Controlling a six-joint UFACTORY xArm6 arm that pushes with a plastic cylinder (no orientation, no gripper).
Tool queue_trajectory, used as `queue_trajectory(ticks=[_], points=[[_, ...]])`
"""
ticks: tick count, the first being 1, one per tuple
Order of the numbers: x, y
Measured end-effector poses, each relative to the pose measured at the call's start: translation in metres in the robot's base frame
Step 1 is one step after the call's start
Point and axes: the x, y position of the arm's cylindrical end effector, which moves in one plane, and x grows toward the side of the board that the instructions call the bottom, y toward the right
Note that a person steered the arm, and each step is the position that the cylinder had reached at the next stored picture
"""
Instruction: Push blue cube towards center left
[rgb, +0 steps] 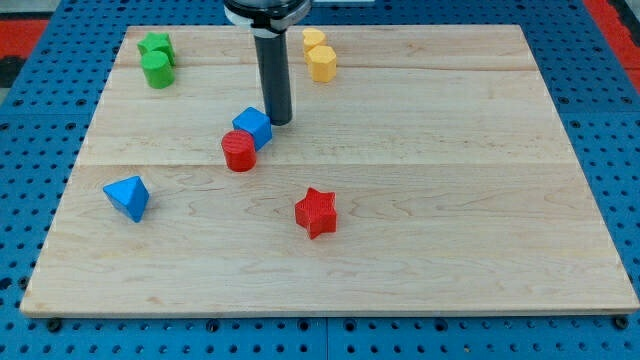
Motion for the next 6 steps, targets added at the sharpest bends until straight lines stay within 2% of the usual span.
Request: queue_trajectory(ticks=[1,4,6], points=[[0.001,0.016],[0.019,-0.010],[0.019,-0.074]])
